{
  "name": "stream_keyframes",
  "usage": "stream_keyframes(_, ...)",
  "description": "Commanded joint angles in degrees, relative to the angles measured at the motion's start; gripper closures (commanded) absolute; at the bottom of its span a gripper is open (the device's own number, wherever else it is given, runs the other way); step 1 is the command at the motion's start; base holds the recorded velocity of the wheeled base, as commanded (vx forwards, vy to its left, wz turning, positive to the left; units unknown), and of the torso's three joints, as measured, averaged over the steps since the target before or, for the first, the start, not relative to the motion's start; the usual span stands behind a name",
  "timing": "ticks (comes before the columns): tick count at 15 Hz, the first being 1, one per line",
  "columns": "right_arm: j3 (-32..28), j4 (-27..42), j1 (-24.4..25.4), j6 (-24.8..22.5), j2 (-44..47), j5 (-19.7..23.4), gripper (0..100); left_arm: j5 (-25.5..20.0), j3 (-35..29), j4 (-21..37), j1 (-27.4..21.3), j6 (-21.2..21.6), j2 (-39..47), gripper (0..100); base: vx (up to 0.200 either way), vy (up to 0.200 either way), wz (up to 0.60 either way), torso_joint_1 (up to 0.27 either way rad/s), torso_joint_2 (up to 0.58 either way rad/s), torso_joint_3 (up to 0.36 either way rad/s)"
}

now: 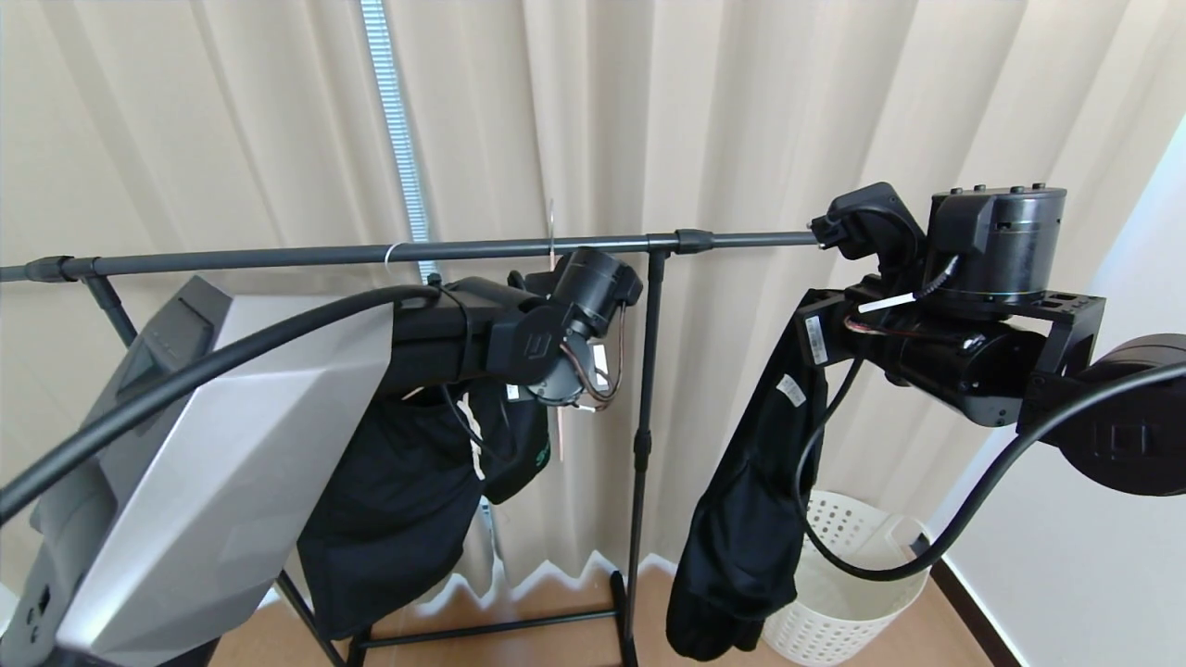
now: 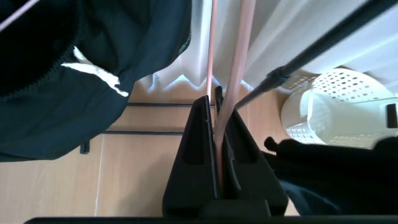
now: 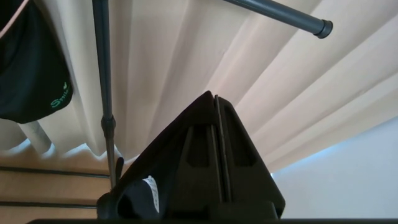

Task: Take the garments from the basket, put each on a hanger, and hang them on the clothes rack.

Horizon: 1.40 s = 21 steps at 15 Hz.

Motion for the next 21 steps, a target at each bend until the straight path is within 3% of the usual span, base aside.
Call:
stream_keyframes(1,0.0,-0.03,0.03,-0.04,-0.01,0.0,100,0.01,2.03,-0.01,-1.03,-0.03,-3.82,100,0.0,0.0,0.0,0.0,0.0,0.0)
stream_keyframes(12,0.0,-0.03,0.03,-0.04,-0.27,0.0,100,-0.16,19.35,-2.2,-5.07,5.6,-17.09,100,0.0,0.0,0.0,0.0,0.0,0.0)
stream_keyframes(21,0.0,-0.03,0.03,-0.04,-0.09,0.0,100,-0.43,34.2,-13.19,-5.6,11.13,-22.89,100,0.0,0.0,0.0,0.0,0.0,0.0)
